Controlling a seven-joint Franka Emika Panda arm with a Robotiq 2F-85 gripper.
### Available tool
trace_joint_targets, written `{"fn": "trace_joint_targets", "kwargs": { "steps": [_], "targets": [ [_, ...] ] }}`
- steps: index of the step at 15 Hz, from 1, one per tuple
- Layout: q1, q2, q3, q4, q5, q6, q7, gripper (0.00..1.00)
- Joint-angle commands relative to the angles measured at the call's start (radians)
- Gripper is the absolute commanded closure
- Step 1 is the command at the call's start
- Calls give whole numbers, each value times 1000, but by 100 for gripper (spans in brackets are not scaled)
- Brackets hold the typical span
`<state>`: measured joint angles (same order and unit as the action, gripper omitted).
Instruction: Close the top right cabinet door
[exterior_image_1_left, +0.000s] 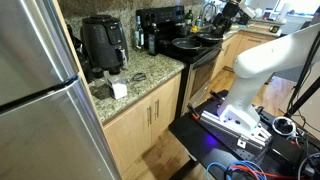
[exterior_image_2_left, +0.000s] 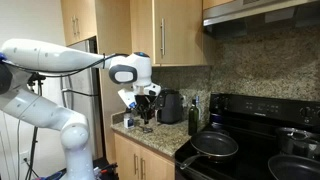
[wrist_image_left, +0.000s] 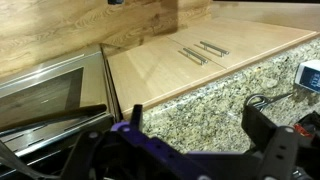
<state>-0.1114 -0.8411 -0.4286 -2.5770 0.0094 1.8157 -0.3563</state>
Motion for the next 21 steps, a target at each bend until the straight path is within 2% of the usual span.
{"fn": "trace_joint_targets", "kwargs": {
  "steps": [1, 8, 10, 16, 17, 18, 21],
  "targets": [
    [-22, 8, 17, 2, 15, -2, -15, 0],
    [-22, 8, 17, 2, 15, -2, -15, 0],
    [-63, -18, 48, -35, 16, 110, 67, 0],
    [-85, -28, 67, -101, 102, 453, 205, 0],
    [-112, -135, 123, -9, 117, 302, 287, 0],
    [-76, -14, 70, -50, 99, 378, 201, 0],
    [-93, -116, 116, -2, 105, 323, 282, 0]
  ]
}}
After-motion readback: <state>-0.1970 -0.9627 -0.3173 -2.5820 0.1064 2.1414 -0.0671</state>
